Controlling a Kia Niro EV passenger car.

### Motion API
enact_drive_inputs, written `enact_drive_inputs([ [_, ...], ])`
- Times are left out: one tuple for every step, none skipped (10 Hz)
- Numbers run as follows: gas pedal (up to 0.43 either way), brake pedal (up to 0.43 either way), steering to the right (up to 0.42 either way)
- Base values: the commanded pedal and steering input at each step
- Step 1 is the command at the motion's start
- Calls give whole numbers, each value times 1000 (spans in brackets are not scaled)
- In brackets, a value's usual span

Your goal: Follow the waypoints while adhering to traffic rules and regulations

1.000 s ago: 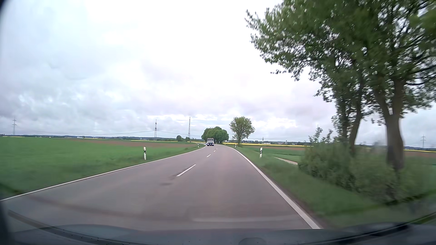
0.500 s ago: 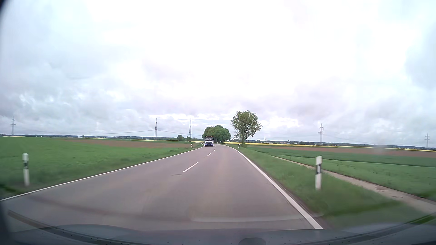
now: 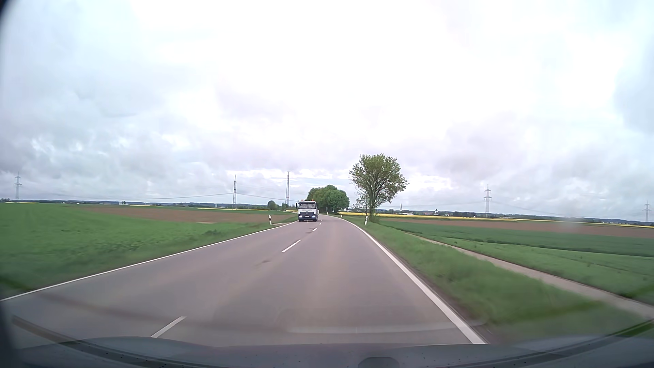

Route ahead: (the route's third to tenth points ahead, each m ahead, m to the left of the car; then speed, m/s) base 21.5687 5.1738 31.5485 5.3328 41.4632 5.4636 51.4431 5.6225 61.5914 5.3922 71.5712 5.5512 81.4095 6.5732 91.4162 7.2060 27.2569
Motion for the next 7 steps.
enact_drive_inputs([
  [287, 0, -4],
  [287, 0, -5],
  [287, 0, -6],
  [287, 0, -6],
  [287, 0, -5],
  [287, 0, -5],
  [287, 0, -5],
])
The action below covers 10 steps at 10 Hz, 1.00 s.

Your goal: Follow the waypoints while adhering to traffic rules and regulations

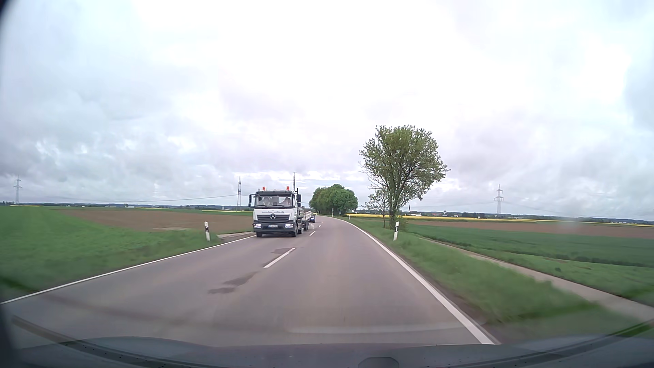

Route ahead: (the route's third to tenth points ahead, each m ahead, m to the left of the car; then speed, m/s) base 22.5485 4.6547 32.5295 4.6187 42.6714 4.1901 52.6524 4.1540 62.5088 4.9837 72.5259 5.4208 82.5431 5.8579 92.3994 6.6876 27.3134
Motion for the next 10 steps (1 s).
enact_drive_inputs([
  [287, 0, -5],
  [287, 0, -5],
  [287, 0, -5],
  [287, 0, -5],
  [287, 0, -5],
  [287, 0, -5],
  [287, 0, -5],
  [287, 0, -5],
  [287, 0, -5],
  [287, 0, -5],
])
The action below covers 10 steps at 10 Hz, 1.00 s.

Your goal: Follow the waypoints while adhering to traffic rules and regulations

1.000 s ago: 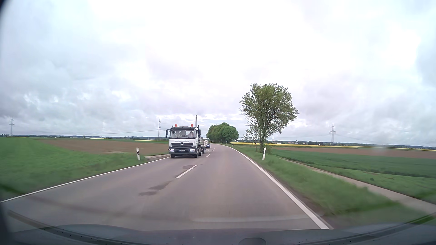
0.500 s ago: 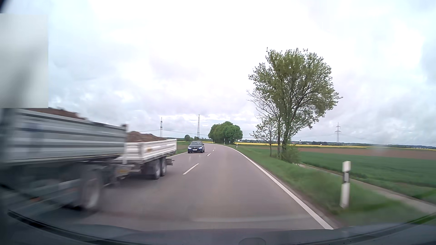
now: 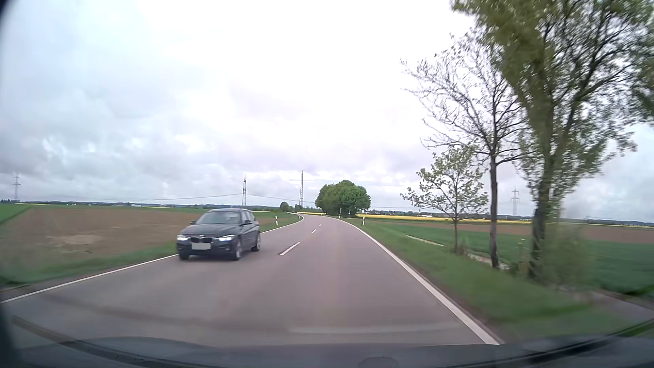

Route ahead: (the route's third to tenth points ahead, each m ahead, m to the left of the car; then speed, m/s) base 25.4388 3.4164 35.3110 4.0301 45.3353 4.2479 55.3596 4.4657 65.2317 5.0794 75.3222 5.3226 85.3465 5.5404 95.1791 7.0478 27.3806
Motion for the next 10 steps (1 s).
enact_drive_inputs([
  [287, 0, -5],
  [287, 0, -5],
  [287, 0, -6],
  [287, 0, -6],
  [280, 0, -6],
  [260, 0, -6],
  [248, 0, -6],
  [228, 0, -6],
  [220, 0, -6],
  [220, 0, -6],
])
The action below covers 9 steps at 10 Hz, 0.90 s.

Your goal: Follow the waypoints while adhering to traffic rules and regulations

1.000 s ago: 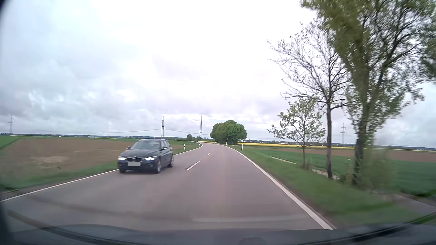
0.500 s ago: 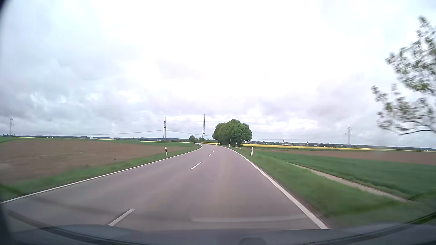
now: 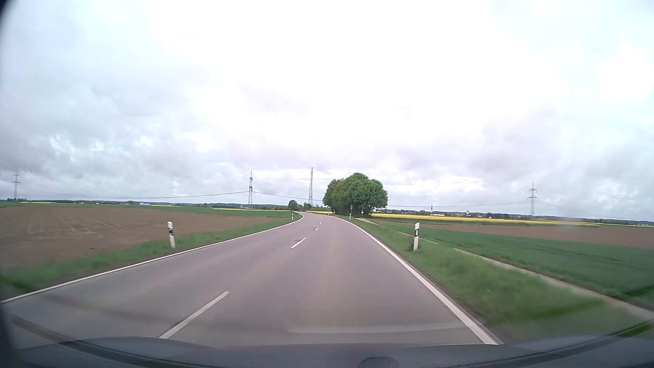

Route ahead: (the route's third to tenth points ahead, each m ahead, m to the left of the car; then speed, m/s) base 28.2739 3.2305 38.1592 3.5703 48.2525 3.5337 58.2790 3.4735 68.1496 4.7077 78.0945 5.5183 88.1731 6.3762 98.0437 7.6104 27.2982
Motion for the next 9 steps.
enact_drive_inputs([
  [209, 0, -5],
  [209, 0, -5],
  [209, 0, -5],
  [209, 0, -5],
  [209, 0, -5],
  [209, 0, -5],
  [220, 0, -5],
  [228, 0, -6],
  [228, 0, -6],
])
